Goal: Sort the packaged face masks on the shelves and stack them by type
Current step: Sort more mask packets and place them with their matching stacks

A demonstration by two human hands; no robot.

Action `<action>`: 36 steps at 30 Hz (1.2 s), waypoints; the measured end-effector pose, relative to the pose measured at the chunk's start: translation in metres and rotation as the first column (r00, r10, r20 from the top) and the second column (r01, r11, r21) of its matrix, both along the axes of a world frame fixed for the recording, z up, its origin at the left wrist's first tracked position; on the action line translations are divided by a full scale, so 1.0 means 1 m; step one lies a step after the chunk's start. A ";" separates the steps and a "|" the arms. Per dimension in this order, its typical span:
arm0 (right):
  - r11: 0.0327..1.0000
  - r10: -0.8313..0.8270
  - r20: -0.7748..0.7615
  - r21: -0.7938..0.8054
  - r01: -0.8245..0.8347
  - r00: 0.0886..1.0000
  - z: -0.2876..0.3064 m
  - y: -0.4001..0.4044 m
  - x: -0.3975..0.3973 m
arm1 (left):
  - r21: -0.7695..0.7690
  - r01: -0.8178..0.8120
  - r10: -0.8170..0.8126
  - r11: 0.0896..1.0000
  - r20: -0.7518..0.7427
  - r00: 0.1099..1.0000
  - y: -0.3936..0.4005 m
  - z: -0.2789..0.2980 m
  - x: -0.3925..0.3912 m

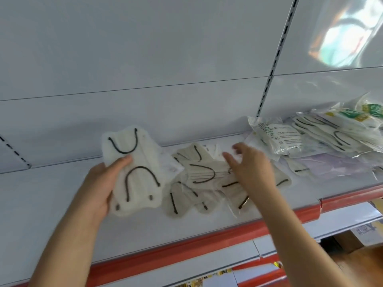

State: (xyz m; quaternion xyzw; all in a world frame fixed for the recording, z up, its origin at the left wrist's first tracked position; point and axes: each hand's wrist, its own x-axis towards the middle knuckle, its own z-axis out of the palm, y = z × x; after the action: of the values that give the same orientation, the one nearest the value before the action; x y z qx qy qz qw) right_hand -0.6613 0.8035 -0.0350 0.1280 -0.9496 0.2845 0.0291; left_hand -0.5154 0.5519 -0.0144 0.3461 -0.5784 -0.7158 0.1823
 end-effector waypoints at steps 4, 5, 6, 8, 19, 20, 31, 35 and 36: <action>0.901 -0.129 0.006 0.419 0.114 0.992 -0.011 0.026 -0.060 | -0.182 0.057 -0.031 0.982 0.141 0.990 -0.045 0.006 0.026; 0.900 -0.160 -0.015 0.408 0.152 0.987 -0.014 0.026 -0.067 | -0.214 0.087 -0.048 0.973 0.178 0.983 -0.051 0.007 0.030; 0.908 -0.193 -0.039 0.371 0.193 0.981 -0.017 0.025 -0.071 | -0.251 0.098 -0.046 0.963 0.205 0.978 -0.056 0.006 0.033; 0.910 -0.255 -0.090 0.314 0.270 0.963 -0.018 0.027 -0.072 | -0.324 0.046 0.025 0.945 0.214 0.977 -0.064 0.005 0.039; 0.902 0.074 -0.228 -0.399 -0.163 0.971 0.087 -0.095 0.028 | 0.053 -0.136 0.136 0.989 0.007 0.991 -0.125 -0.002 0.101; 0.905 0.172 -0.159 -0.365 -0.220 0.972 0.084 -0.117 0.031 | 0.062 -0.115 0.115 0.991 0.002 0.993 -0.127 0.001 0.104; 0.921 0.134 0.171 0.341 -0.186 0.976 0.002 -0.127 0.060 | -0.025 0.209 -0.204 0.978 0.142 0.969 -0.100 -0.012 0.089; 0.947 0.028 0.144 0.314 -0.072 0.989 -0.026 -0.083 0.066 | 0.003 0.200 -0.199 0.980 0.128 0.972 -0.095 -0.015 0.074; 0.973 -0.023 0.093 0.232 0.001 0.995 -0.025 -0.078 0.065 | 0.003 0.194 -0.193 0.981 0.112 0.975 -0.094 -0.014 0.071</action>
State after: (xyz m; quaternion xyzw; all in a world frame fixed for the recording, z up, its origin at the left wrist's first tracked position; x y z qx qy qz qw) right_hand -0.5966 0.7252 -0.0602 0.1113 -0.9774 0.1773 -0.0294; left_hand -0.4443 0.4583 -0.0281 0.3272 -0.6215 -0.7073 0.0804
